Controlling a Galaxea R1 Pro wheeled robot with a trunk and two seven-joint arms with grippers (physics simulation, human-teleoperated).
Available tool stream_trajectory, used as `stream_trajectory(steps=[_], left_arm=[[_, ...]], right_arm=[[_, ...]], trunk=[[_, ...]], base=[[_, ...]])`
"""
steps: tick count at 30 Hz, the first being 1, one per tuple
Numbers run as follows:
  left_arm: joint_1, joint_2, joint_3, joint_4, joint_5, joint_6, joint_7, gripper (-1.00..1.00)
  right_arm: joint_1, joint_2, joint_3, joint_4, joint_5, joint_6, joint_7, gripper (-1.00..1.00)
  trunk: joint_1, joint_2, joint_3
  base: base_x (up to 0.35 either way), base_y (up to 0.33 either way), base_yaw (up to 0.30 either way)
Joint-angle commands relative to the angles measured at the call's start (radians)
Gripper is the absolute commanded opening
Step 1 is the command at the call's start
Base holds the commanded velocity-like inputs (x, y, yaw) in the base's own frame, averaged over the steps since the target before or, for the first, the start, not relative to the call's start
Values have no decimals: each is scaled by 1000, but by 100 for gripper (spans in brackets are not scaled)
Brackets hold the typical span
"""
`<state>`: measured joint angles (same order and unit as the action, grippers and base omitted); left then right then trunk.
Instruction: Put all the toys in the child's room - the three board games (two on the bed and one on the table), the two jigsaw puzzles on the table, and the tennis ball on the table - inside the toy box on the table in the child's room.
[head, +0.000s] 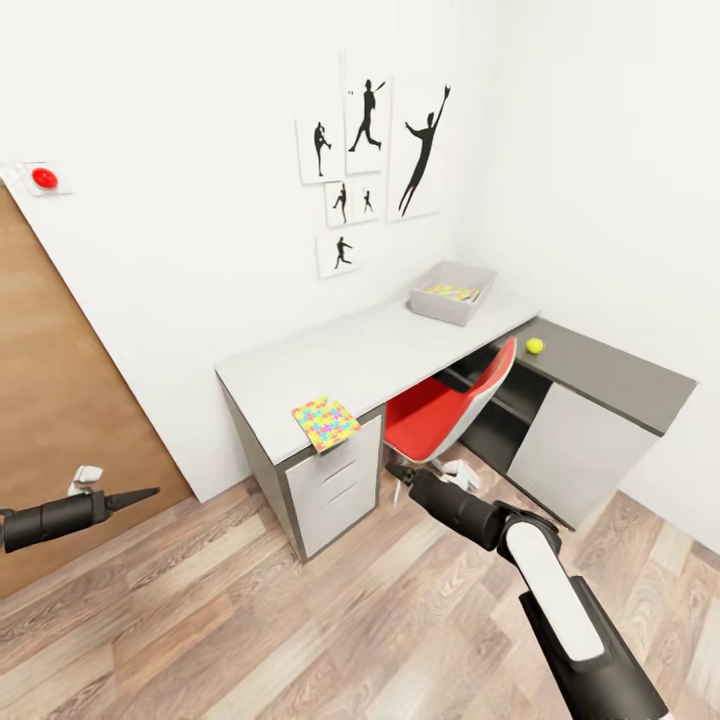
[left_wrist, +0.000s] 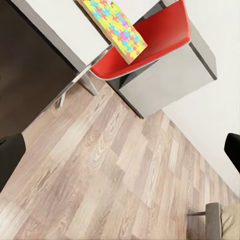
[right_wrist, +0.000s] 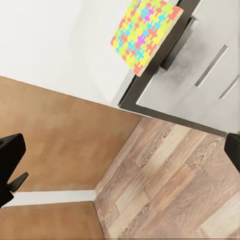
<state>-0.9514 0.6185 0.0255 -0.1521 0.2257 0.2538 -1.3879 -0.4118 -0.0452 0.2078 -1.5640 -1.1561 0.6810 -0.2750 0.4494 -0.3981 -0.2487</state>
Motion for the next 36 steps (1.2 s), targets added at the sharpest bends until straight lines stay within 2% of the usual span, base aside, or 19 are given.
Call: stream_trajectory(steps=[1, 15, 19, 26, 31, 36], left_arm=[[-1, 0, 3, 0, -2, 17, -4, 100], [-1, -4, 4, 0, -2, 31, -3, 100], [-1, -5, 4, 0, -2, 31, -3, 100], [-1, -4, 4, 0, -2, 32, -4, 100], [-1, -3, 4, 0, -2, 32, -5, 100], [-1, -3, 4, 0, -2, 33, -5, 100]], right_arm=[[-1, 1, 2, 10, -10, -1, -10, 100], [-1, 7, 4, 47, -8, -4, -11, 100], [-1, 7, 3, 50, -3, -13, -11, 100], [-1, 5, 4, 100, 14, -98, -9, 100], [-1, 6, -3, 156, 16, -117, -9, 100], [-1, 7, -3, 168, 17, -124, -9, 100]], trunk=[[1, -2, -1], [1, -2, 8], [1, -2, 8], [1, -2, 10], [1, -2, 14], [1, -2, 15]], base=[[29, -30, 171], [116, -6, 202], [73, 0, 40], [212, 0, 8], [47, 0, 1], [52, 0, 0]])
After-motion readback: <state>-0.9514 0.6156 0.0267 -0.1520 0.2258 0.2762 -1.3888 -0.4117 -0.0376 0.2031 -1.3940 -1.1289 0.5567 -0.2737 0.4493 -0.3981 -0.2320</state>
